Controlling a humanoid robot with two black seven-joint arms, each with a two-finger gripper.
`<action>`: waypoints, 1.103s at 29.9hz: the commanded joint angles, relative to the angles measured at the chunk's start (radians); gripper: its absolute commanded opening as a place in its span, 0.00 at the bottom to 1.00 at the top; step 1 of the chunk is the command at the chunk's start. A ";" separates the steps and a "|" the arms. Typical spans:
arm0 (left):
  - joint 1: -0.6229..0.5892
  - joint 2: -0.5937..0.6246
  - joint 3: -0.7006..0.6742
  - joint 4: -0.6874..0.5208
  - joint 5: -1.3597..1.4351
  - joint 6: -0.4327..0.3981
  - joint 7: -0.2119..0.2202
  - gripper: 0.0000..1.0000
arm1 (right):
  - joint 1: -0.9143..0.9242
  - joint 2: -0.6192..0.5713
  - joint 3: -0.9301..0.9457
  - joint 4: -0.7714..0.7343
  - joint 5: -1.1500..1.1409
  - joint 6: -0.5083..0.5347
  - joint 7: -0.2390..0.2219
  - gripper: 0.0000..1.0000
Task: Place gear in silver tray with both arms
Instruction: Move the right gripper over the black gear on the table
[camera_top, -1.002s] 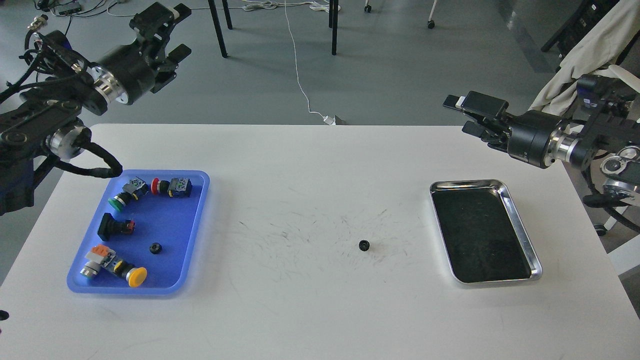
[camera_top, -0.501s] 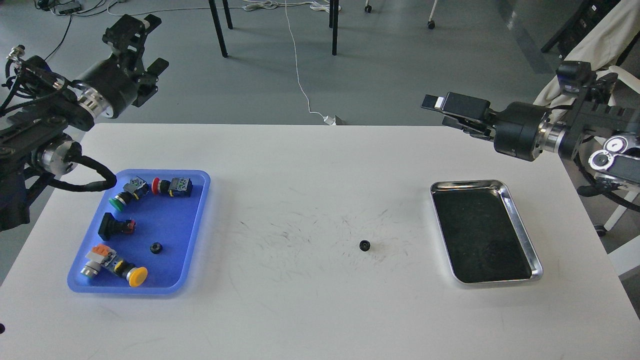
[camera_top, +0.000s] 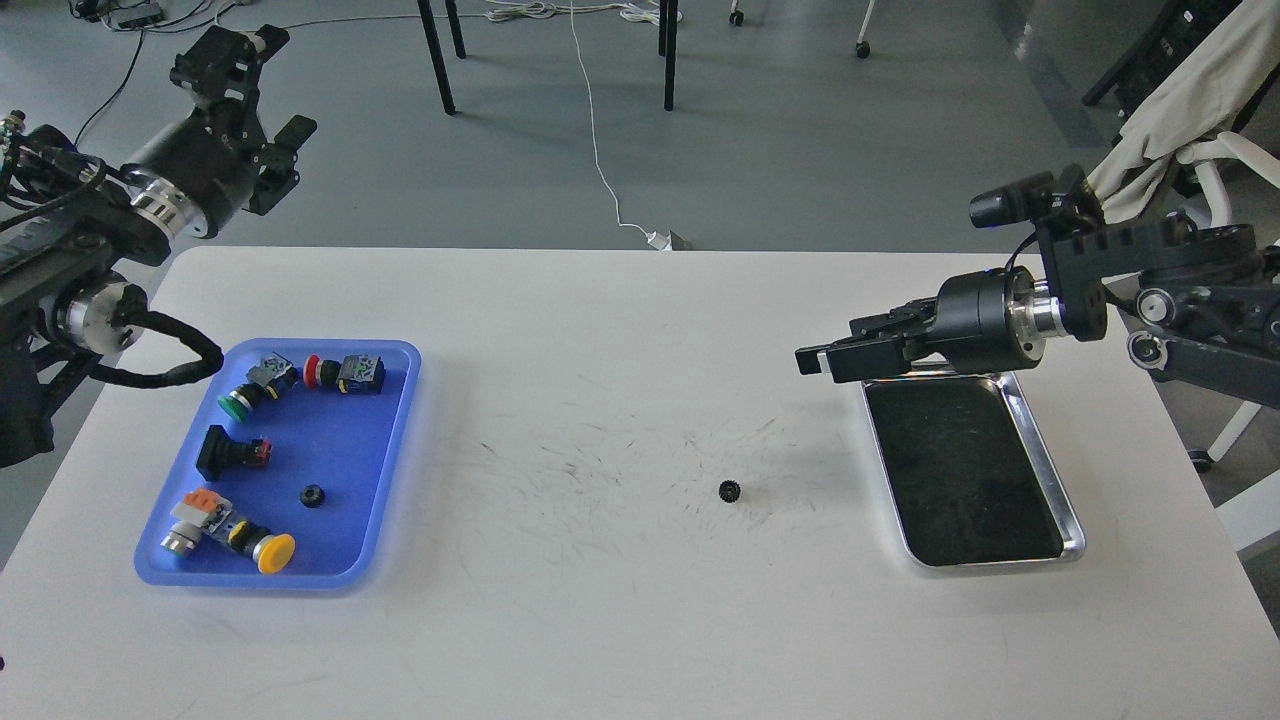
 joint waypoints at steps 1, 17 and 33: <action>0.000 0.003 0.000 0.000 -0.004 0.002 0.000 0.99 | 0.034 0.054 -0.054 -0.026 -0.100 0.000 0.000 0.99; 0.000 0.061 -0.016 -0.002 -0.004 0.003 0.000 0.99 | 0.105 0.404 -0.227 -0.119 -0.180 -0.008 0.000 0.98; 0.002 0.080 -0.016 0.000 -0.005 0.002 0.000 0.99 | 0.099 0.580 -0.337 -0.193 -0.180 -0.009 0.000 0.88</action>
